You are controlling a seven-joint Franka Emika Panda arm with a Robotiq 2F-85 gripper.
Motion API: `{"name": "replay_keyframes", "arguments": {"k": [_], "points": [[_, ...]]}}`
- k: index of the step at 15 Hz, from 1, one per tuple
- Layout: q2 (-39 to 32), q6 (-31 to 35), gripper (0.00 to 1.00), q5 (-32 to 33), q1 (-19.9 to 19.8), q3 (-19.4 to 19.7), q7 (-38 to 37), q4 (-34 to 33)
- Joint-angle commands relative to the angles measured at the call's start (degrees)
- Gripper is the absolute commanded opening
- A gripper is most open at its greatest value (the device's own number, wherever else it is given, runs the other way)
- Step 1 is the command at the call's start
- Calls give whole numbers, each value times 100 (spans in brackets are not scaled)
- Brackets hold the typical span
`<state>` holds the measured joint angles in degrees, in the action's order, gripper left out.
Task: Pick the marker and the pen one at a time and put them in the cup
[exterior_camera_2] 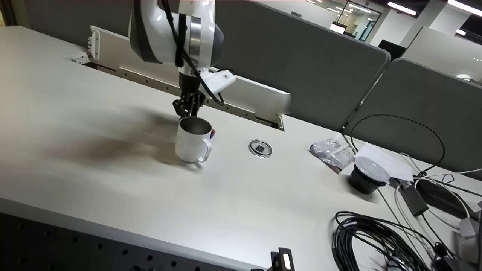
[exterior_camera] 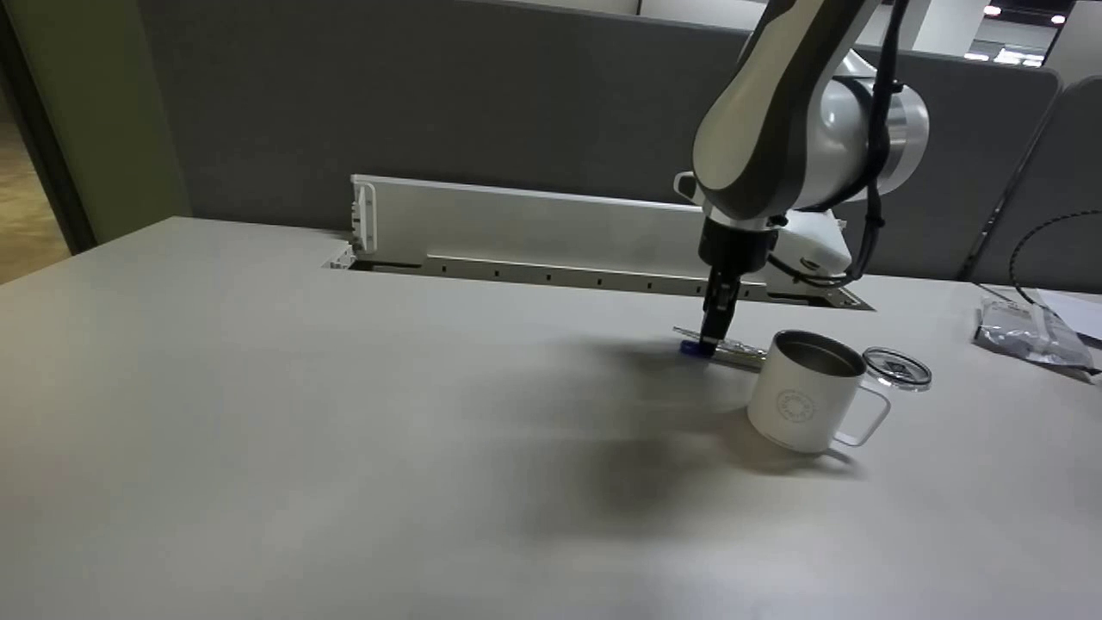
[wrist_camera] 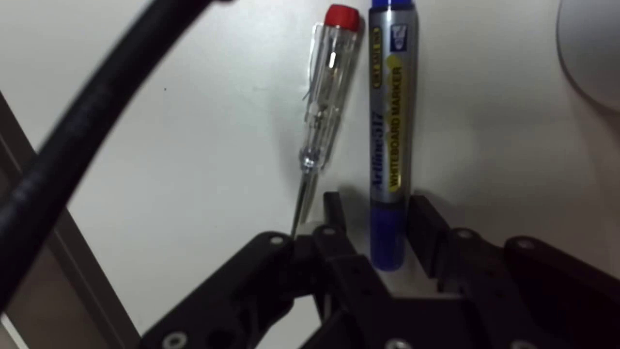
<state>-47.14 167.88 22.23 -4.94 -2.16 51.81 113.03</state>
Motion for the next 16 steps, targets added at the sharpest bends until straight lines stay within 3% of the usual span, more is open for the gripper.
{"name": "replay_keyframes", "arguments": {"k": [1, 3, 7, 10, 14, 16], "points": [[4, 109, 19, 75, -109, -15, 49, 82], [-102, -12, 6, -21, -278, -187, 132, 12], [-129, -61, 7, -51, -363, -276, 140, -38], [278, -132, 7, -216, -634, -682, 299, 170], [1250, 38, 7, -538, -1369, -1585, 828, 953], [1728, -32, 7, -1026, -2065, -2342, 1330, 1426]]}}
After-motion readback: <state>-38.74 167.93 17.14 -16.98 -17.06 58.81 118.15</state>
